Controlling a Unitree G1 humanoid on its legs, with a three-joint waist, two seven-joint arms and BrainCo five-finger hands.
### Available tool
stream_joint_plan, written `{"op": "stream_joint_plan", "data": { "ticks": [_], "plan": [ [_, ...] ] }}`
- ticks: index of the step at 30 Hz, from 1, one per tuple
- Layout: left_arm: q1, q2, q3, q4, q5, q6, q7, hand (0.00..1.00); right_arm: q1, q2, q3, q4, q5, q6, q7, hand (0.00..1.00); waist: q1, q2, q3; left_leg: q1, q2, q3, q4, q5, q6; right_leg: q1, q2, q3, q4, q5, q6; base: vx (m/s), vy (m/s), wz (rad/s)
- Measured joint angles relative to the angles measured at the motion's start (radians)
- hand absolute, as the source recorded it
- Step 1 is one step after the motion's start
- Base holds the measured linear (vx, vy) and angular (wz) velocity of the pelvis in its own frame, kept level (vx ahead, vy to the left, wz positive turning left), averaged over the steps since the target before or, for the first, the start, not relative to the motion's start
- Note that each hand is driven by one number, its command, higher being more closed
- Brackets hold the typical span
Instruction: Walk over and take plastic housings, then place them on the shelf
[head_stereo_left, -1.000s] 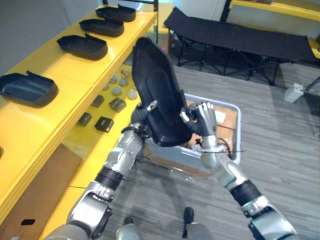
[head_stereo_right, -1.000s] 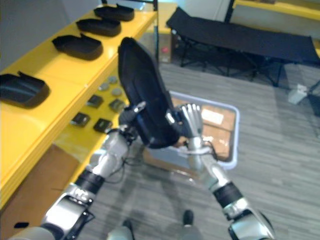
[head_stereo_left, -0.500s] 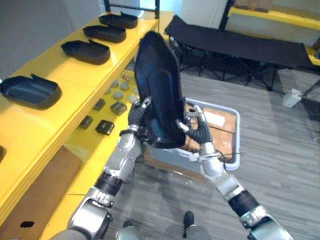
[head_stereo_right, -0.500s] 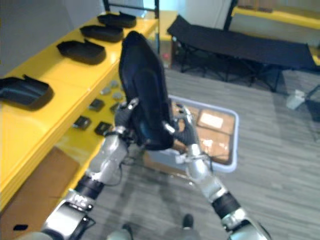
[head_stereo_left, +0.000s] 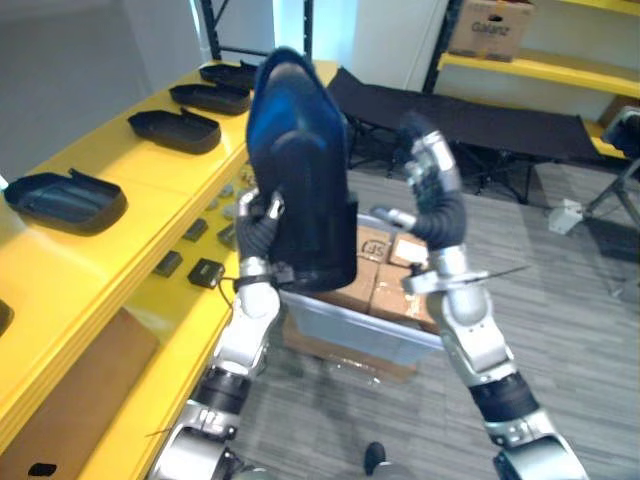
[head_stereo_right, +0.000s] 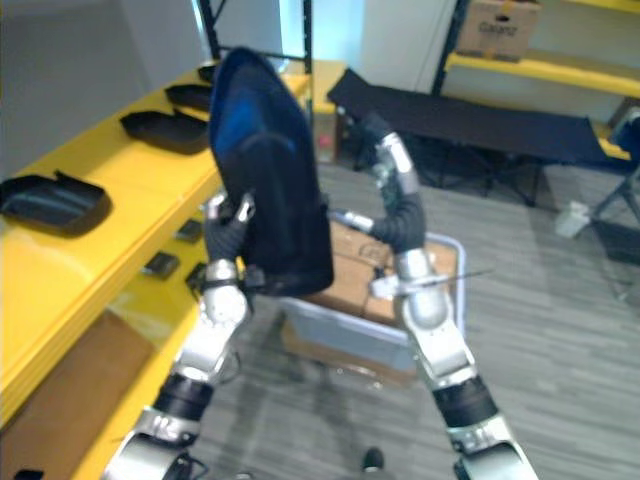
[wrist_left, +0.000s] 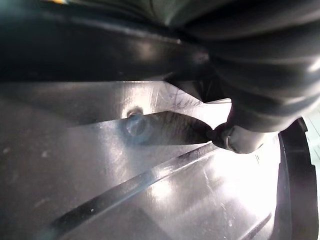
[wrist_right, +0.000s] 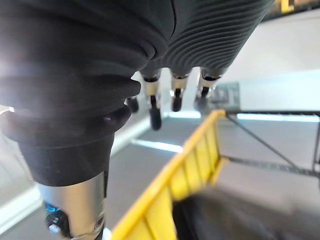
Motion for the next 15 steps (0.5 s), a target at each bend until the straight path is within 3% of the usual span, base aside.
{"op": "stream_joint_plan", "data": {
  "ticks": [5, 10, 15],
  "plan": [
    [0.020, -0.004, 0.046, 0.016, 0.003, -0.018, 0.085, 1.00, 0.121, -0.001, -0.037, -0.002, 0.088, 0.038, 0.027, 0.00, -0.009, -0.001, -0.007, 0.014, -0.006, -0.005, -0.011, 0.005, 0.002, -0.001, -0.008, -0.001, 0.035, -0.021, 0.008, 0.01, 0.014, 0.04],
    [0.085, -0.005, 0.096, 0.016, 0.010, -0.046, 0.148, 1.00, 0.209, 0.007, -0.071, -0.002, 0.107, 0.034, 0.022, 0.00, -0.022, 0.000, -0.005, -0.002, -0.015, -0.009, 0.003, -0.001, 0.009, -0.033, -0.025, 0.003, 0.098, -0.054, 0.014, -0.03, 0.015, 0.03],
    [0.089, -0.002, 0.207, -0.033, 0.018, -0.163, 0.223, 1.00, 0.209, 0.029, -0.216, 0.021, 0.114, -0.003, -0.077, 0.00, -0.024, 0.000, 0.058, -0.111, -0.010, -0.033, 0.080, -0.017, 0.008, -0.127, -0.032, 0.004, 0.145, -0.070, 0.005, -0.09, -0.020, 0.05]
  ]
}}
